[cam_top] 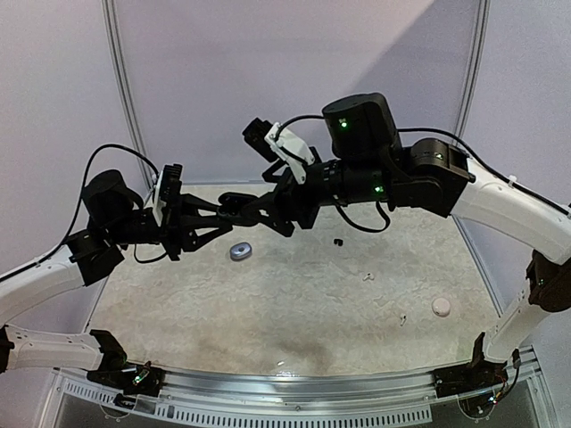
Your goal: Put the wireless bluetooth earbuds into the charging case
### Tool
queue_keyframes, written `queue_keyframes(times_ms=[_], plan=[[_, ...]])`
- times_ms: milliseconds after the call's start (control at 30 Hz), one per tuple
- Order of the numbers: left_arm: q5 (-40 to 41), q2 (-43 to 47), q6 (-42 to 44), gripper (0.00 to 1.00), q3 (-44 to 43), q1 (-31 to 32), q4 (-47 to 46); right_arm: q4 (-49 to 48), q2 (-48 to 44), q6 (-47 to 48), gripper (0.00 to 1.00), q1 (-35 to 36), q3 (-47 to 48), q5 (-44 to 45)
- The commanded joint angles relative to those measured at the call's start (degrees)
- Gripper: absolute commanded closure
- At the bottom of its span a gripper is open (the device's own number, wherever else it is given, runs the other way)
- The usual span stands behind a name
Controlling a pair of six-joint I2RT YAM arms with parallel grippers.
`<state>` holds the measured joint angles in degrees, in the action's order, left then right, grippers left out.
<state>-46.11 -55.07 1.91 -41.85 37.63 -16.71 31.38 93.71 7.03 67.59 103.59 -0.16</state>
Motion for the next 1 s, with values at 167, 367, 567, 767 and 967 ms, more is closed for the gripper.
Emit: queue_keyframes(times_ms=[167,367,567,767,967], plan=[[-3.51,-0.43,-0.11,1.00,-1.66,1.53,1.54,-0.89,0.93,-1.74,0.28,0.15,0.86,-5.36],[-2.95,0.18,0.30,1.00,-1.40,1.65,1.86,-1.04,0.82,-2.78,0.26,0.09,1.26,-4.57],[-2.43,0.54,0.23,1.00,-1.22,1.66,1.86,-1.04,1.07,-2.39,0.34,0.13,1.40,-4.75],[-1.68,0.78,-0.10,1.00,-1.16,1.66,1.35,1.54,2.24,-2.78,0.39,0.12,1.33,-2.48],[-0.48,0.88,-0.45,1.00,-0.89,1.66,0.06,2.75,2.93,-2.39,0.44,0.13,0.38,-0.64]])
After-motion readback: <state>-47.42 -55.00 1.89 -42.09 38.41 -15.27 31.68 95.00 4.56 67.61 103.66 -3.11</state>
